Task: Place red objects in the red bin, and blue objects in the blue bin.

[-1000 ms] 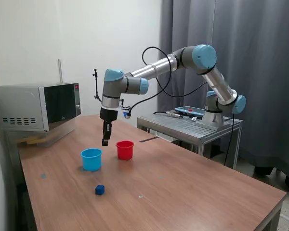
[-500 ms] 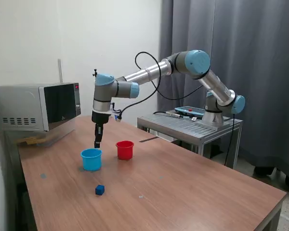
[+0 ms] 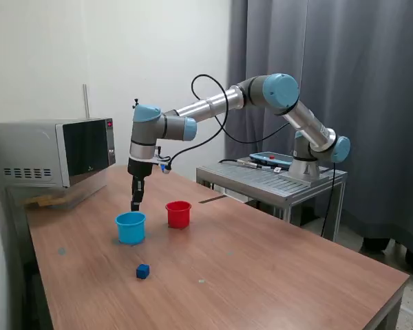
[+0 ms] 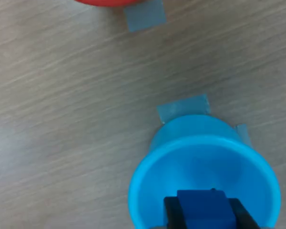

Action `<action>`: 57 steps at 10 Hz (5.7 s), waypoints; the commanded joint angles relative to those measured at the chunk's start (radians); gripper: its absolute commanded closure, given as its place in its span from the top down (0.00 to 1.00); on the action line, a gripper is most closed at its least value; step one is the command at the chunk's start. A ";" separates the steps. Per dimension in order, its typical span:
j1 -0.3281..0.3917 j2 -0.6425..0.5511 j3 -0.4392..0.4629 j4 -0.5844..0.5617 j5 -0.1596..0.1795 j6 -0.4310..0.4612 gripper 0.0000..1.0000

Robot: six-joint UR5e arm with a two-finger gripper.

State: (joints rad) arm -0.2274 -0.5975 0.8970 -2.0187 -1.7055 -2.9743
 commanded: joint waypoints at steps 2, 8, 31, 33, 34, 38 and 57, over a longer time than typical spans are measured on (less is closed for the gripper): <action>0.000 -0.001 0.005 -0.002 0.006 -0.025 0.00; 0.008 -0.001 0.008 -0.011 0.026 -0.087 0.00; 0.011 0.001 0.017 -0.015 0.050 -0.101 0.00; 0.011 0.001 0.016 -0.015 0.050 -0.107 0.00; 0.010 0.001 0.017 -0.015 0.050 -0.109 0.00; 0.010 0.001 0.017 -0.017 0.049 -0.111 0.00; 0.250 0.088 -0.124 0.023 0.060 0.192 1.00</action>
State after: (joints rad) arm 0.0219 -0.5283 0.7996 -2.0131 -1.6470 -2.7670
